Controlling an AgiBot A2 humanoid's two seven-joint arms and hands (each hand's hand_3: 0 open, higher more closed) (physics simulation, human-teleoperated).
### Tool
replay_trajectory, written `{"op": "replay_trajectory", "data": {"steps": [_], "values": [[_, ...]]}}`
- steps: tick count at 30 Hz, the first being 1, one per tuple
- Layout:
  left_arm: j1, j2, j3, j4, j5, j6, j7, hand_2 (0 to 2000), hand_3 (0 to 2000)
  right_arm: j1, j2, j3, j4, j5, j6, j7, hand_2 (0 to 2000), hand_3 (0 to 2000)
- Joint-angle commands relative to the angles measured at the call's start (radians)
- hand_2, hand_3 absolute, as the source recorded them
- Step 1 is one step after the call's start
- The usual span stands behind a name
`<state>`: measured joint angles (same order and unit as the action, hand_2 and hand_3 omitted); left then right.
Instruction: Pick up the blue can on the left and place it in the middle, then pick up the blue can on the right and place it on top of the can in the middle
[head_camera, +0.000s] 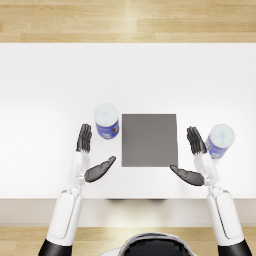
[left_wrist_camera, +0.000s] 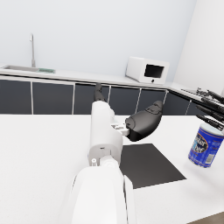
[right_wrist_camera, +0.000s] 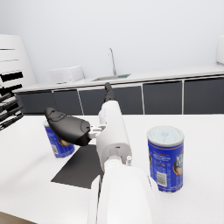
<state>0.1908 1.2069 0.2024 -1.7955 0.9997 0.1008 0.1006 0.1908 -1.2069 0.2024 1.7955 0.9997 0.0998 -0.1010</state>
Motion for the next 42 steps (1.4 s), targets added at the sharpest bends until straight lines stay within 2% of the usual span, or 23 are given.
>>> {"op": "replay_trajectory", "data": {"steps": [1,19,20,23,26,34,42], "values": [[0.0,0.0,0.0,0.0,0.0,0.0,0.0,0,0,0.0,0.0,0.0,0.0,0.0,0.0,0.0,0,0],[0.0,0.0,0.0,0.0,0.0,0.0,0.0,0,0,0.0,0.0,0.0,0.0,0.0,0.0,0.0,0,0],[0.002,0.001,0.03,0.016,0.0,0.0,0.0,0,0,0.002,-0.001,0.03,-0.016,0.0,0.0,0.0,0,0],[0.018,0.019,-0.008,0.011,0.0,-0.064,-0.064,0,0,0.01,-0.015,-0.011,0.024,0.0,-0.063,0.064,0,0],[0.05,0.042,-0.048,0.035,0.044,-0.087,-0.087,0,0,0.018,-0.027,-0.073,0.043,0.0,-0.086,0.087,0,0],[0.129,0.084,-0.088,0.146,0.401,-0.1,-0.1,0,0,0.031,-0.045,-0.242,0.055,0.343,-0.099,0.1,0,0],[0.197,0.124,-0.045,0.362,0.506,-0.101,-0.101,0,0,0.012,-0.057,-0.35,0.007,0.419,-0.1,0.101,0,0]]}}
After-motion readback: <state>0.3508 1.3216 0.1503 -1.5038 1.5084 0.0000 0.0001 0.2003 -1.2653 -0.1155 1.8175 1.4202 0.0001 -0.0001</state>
